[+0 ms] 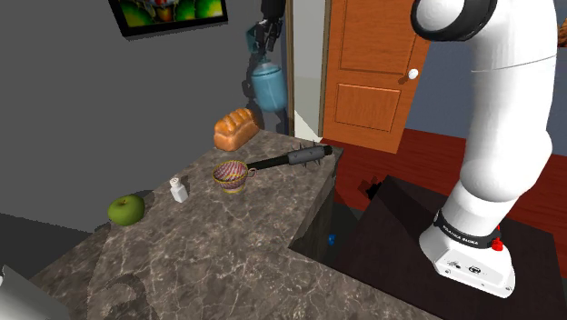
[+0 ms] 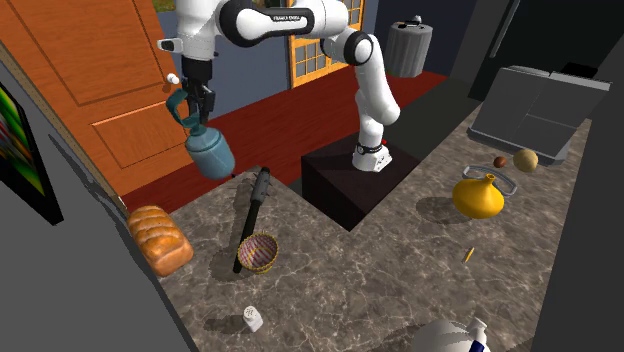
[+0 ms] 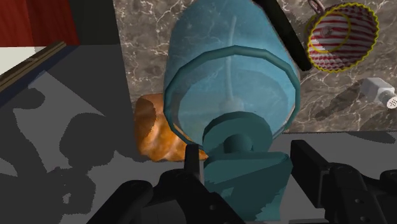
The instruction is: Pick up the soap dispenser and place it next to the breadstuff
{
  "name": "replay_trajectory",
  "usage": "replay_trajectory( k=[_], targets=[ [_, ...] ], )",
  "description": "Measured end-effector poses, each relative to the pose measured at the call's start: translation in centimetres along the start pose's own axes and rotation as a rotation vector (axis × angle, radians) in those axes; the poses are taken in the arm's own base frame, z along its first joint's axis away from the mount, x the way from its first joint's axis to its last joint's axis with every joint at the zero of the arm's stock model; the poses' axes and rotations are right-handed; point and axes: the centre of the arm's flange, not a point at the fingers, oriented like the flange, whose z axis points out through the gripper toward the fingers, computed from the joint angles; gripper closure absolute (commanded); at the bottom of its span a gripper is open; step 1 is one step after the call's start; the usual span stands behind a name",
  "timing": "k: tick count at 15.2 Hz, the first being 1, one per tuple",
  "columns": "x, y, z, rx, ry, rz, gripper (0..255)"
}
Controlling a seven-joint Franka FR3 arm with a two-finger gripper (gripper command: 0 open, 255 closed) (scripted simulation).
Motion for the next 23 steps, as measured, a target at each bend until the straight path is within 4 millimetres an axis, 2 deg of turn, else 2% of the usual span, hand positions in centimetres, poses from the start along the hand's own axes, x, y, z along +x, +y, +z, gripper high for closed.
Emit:
replay_trajectory(
  k=[3, 5, 23],
  targets=[
    [1.8, 3.4, 1.4, -0.001, 0.000, 0.000, 255],
    [1.9, 4.4, 2.8, 0.000, -0.002, 0.000, 255],
    [-1.0, 4.6, 11.9, 0.000, 0.000, -0.001, 255]
  ],
)
